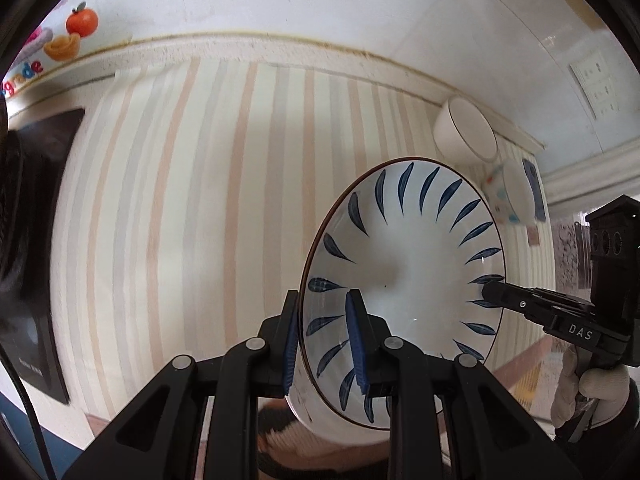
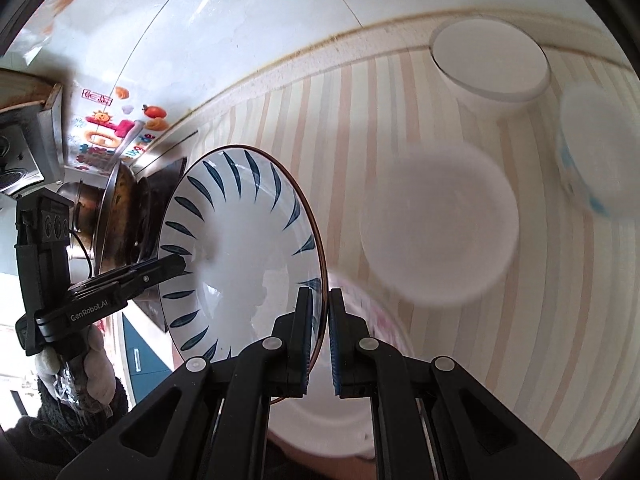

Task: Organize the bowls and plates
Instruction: 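Lower the blue-striped plate onto the pink-flower plate stack with both tools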

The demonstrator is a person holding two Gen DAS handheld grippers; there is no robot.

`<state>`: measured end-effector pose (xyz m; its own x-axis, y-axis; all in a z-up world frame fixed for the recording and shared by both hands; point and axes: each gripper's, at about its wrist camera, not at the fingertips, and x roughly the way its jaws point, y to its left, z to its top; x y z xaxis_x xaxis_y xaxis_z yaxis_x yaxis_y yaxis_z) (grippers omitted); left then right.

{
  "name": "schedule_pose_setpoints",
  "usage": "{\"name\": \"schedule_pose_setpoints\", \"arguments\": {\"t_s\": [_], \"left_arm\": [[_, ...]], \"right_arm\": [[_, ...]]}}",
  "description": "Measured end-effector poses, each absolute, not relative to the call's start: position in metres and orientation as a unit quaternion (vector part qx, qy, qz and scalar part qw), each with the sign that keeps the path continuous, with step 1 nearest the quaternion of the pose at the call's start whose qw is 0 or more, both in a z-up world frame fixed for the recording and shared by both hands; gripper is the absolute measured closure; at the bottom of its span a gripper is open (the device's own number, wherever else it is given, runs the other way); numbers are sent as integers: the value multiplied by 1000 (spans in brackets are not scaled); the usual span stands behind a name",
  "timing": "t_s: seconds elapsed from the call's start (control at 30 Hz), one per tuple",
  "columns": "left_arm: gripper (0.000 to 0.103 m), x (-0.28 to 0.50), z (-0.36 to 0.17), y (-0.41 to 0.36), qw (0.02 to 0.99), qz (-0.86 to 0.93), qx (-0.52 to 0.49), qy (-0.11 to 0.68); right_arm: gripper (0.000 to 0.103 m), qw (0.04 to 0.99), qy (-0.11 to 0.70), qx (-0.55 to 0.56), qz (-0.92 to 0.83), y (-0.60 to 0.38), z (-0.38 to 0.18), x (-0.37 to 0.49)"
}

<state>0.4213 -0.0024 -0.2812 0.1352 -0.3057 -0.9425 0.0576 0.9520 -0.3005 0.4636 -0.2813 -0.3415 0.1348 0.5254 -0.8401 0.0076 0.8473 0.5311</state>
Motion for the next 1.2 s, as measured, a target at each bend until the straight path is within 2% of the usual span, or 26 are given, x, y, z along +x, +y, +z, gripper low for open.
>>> {"name": "schedule_pose_setpoints", "arguments": {"t_s": [0.47, 1.2], "left_arm": [[83, 379, -331, -29, 716, -115, -64, 686], [83, 377, -358, -48, 711, -81, -57, 696]], "right_arm": [[94, 686, 668, 235, 167, -292, -397, 386], [94, 681, 679, 219, 164, -297, -422, 388]]}}
